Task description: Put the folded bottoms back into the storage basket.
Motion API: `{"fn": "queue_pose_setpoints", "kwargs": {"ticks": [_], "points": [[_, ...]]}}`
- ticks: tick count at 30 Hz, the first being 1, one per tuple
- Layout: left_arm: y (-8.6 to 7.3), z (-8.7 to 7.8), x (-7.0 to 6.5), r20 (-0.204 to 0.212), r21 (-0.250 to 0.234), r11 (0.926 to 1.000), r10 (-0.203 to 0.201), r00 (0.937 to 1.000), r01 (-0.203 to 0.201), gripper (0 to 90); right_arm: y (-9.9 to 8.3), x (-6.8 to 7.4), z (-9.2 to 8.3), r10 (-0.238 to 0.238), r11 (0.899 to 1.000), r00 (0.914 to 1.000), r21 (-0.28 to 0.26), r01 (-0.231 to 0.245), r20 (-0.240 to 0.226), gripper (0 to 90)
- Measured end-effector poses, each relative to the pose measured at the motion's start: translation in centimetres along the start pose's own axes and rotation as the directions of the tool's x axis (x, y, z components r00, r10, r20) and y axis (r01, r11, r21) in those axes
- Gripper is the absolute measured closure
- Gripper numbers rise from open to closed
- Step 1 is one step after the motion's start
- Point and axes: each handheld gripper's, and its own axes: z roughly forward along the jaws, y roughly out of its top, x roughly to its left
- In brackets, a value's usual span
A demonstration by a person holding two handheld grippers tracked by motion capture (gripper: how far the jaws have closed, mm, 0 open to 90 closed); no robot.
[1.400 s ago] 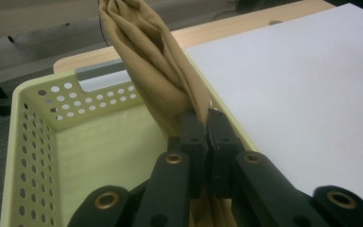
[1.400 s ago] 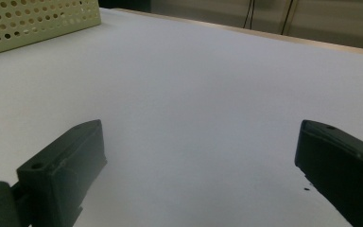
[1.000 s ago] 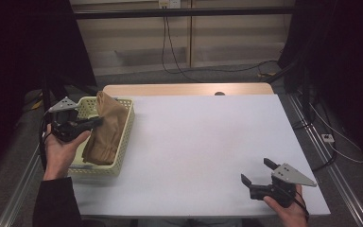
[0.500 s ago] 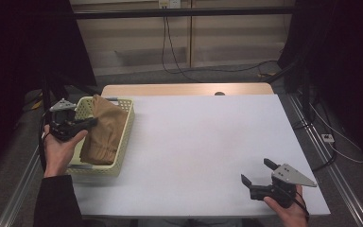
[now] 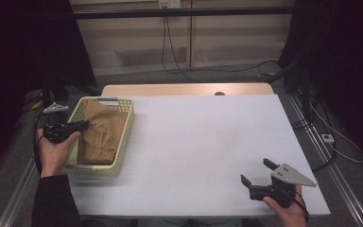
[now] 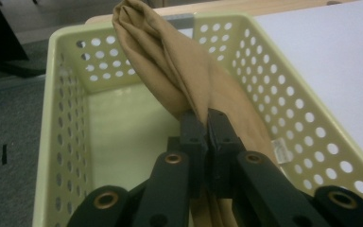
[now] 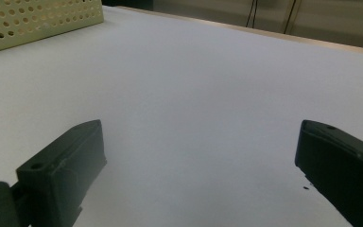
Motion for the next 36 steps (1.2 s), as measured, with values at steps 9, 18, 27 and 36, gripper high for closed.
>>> {"fn": "queue_pose_setpoints", "kwargs": {"ticks": [9, 18, 27, 36], "points": [[-0.3, 0.5, 0.6, -0.054, 0.043, 0.999, -0.01, 0.9985, 0.012, 86.7, 0.0, -0.1, -0.1, 0.004, 1.0, 1.0, -0.001, -0.004, 0.005, 2.1], [-1.3, 1.6, 1.8, -0.067, 0.081, 0.9935, -0.074, 0.995, 0.079, 86.8, 0.0, -0.1, 0.0, 0.006, 1.0, 1.0, -0.001, -0.006, 0.007, 2.1], [-0.8, 2.7, 1.0, -0.054, 0.105, 0.9927, -0.054, 0.9971, 0.059, 86.8, 0.0, -0.1, -0.1, 0.003, 1.0, 0.9999, -0.002, -0.003, 0.01, 2.1], [-0.8, 4.3, 0.8, -0.096, 0.16, 0.9864, -0.023, 0.9951, 0.038, 86.5, 0.0, -0.1, -0.1, 0.006, 1.0, 0.9999, -0.002, -0.006, 0.009, 2.1]]}}
